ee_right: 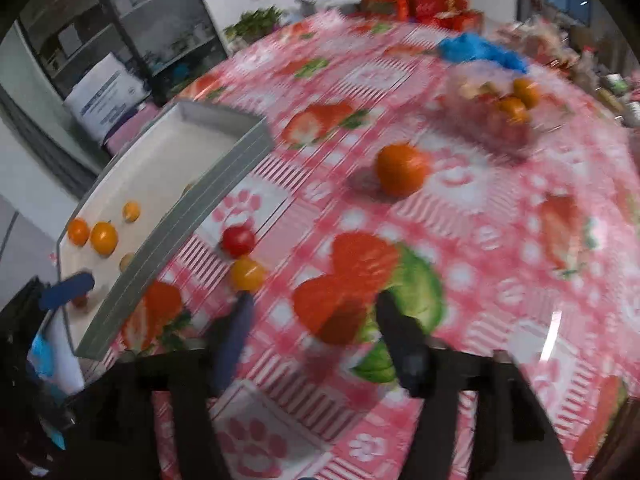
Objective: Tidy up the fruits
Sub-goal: 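Move both open grippers toward the loose cherry tomatoes on the cloth, then grasp the red cherry tomato with the right gripper while the left grasps the yellow one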
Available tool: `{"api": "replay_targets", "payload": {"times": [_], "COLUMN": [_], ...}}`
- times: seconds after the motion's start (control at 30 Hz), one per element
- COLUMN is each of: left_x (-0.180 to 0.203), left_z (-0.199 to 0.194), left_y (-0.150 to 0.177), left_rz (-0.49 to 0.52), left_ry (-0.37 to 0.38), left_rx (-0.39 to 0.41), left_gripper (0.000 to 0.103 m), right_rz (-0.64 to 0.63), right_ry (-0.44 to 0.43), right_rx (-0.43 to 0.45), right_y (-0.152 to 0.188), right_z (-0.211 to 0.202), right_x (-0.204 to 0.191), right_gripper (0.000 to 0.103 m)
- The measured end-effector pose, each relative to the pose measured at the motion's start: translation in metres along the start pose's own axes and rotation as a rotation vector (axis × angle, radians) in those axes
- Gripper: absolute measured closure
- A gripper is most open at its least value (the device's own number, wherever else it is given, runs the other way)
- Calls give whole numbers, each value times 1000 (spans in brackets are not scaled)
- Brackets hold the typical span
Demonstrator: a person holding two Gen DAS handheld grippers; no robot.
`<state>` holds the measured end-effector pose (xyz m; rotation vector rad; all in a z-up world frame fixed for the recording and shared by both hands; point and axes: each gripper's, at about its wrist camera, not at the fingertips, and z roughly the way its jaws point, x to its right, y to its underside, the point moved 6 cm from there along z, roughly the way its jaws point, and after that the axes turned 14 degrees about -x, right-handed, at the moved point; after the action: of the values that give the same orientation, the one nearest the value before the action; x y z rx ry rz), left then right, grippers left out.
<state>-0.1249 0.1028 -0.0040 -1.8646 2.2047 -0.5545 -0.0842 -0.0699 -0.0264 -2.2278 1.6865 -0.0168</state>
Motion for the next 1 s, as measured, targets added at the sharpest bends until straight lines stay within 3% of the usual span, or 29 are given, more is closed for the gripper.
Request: {"api": "replay_targets", "payload": {"times": [0.3,0.43,0.5,0.53,0.63,0.93,1.0], "left_x": [12,7,5,4,3,18,28], "left_z": [2,4,4,3,2,1,5], "left_y": [11,18,20,21,23,21,21], "left_rz": [46,40,33,30,18,45,65], "left_ry": [-30,-28,-28,-27,-25,-30,6], "left_rx": [-10,-30,-31,-30,-28,-18,-33], "left_gripper": [0,0,0,0,0,0,0], "right_rz": [-111,-124,-140,-145,-144,9,52], "right_ry": [-17,-11,3,3,-2,-29,-35], "right_rx": [18,27,16,8,11,33,43], "right_y": [-14,-35,-46,-50,-59,-26,-14], "right_z": [13,27,39,45,53,18,8], "right_x": [-45,-59,-63,-65,-66,-13,3], "right_gripper": [32,32,39,52,75,75,75]}}
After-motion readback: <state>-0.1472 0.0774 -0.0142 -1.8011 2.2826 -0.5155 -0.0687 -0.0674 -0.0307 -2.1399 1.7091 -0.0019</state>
